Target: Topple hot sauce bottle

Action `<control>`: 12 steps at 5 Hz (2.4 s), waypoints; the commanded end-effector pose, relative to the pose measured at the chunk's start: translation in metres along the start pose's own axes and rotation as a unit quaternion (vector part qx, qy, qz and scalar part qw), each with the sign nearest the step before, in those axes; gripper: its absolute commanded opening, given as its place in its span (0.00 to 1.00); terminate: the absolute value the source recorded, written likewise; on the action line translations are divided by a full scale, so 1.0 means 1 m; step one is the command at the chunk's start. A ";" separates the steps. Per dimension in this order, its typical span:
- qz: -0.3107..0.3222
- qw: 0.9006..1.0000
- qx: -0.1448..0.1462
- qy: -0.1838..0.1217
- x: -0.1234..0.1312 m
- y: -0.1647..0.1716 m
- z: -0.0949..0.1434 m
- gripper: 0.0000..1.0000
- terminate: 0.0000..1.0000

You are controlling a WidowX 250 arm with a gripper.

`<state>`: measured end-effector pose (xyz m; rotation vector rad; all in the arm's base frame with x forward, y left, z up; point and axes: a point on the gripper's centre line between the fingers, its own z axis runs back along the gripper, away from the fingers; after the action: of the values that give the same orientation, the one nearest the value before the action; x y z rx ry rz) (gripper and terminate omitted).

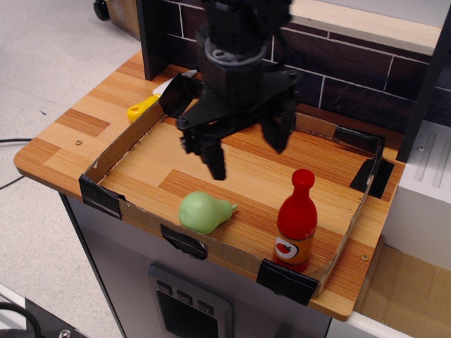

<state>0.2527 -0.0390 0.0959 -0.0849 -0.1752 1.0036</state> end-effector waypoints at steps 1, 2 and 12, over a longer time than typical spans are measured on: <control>0.004 0.999 -0.025 -0.031 -0.036 -0.020 0.019 1.00 0.00; 0.018 0.999 -0.016 -0.037 -0.040 -0.025 0.012 1.00 0.00; 0.214 0.959 -0.026 0.185 0.023 -0.046 -0.024 0.00 0.00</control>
<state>0.3018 -0.0430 0.0733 -0.3235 0.1810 1.4065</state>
